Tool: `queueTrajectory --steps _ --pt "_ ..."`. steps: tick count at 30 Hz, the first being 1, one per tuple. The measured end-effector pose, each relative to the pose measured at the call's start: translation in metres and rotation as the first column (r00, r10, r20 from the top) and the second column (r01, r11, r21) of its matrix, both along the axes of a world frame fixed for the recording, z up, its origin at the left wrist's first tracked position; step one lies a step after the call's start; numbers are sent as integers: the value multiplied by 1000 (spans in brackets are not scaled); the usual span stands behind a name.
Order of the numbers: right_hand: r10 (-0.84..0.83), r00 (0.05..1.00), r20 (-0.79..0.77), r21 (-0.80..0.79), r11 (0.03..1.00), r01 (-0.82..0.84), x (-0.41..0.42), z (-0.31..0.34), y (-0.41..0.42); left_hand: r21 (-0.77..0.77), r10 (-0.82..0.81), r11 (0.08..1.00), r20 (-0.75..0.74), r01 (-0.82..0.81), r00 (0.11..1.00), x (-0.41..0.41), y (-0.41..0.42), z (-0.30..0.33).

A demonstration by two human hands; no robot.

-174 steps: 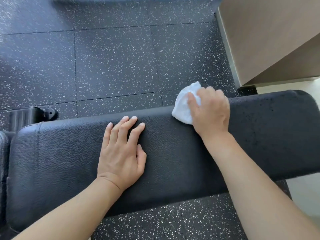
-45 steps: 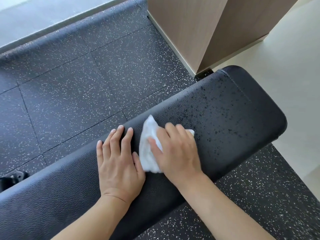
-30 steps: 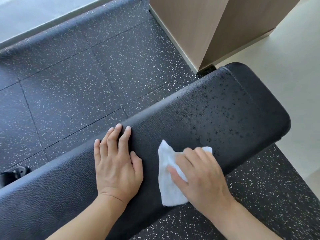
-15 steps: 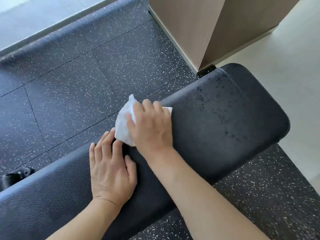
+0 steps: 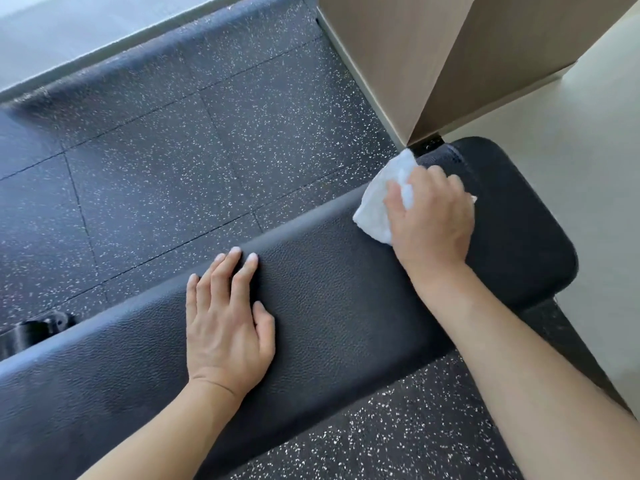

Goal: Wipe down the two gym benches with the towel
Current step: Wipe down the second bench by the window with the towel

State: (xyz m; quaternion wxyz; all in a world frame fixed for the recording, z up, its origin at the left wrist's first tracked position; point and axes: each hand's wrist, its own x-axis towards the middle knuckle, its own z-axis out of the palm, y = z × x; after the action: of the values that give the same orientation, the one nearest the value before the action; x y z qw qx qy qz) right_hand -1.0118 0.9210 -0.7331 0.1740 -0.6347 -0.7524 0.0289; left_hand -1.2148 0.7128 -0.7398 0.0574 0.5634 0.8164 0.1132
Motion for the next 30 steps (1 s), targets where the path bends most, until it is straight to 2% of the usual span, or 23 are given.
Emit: queueTrajectory --steps 2,5,7,10,13,15,17,19,21,23,26,30 --pt "9 1000 -21 -9 1000 -9 -38 2 -23 3 0 1000 1 0 1000 0 0 1" --pt "250 967 -44 -19 968 -251 -101 1 -68 -6 6 1000 0 -6 1000 -1 0 0" --pt "349 934 -81 1 937 -350 -118 0 -89 -1 10 1000 8 -10 1000 0 0 1" --pt "488 863 -132 75 873 -482 -89 -3 -87 -2 27 1000 32 -27 999 3 2 4" --pt "562 824 -67 126 824 -552 -18 -7 -76 7 31 999 20 -31 999 3 2 3" --pt "483 874 -51 130 871 -473 39 -9 -63 19 28 999 14 -28 1000 3 1 1" --pt "305 950 -70 86 950 -299 84 -7 -55 33 22 999 23 -23 999 2 2 1" --pt "92 993 -69 33 995 -90 94 -6 -64 33 20 999 41 -22 999 2 2 3" --pt "-89 994 -63 18 996 90 65 -3 -89 31 22 999 54 -24 998 1 1 4" --pt "-98 992 -77 20 995 99 15 -3 -123 33 17 999 72 -20 997 1 -2 3" --pt "47 994 -98 11 999 -46 -60 -6 -172 13 11 1000 104 -13 995 -2 -2 2" --pt "87 992 -95 -20 996 -90 -79 1 -187 -51 16 999 128 -10 992 1 -2 9"
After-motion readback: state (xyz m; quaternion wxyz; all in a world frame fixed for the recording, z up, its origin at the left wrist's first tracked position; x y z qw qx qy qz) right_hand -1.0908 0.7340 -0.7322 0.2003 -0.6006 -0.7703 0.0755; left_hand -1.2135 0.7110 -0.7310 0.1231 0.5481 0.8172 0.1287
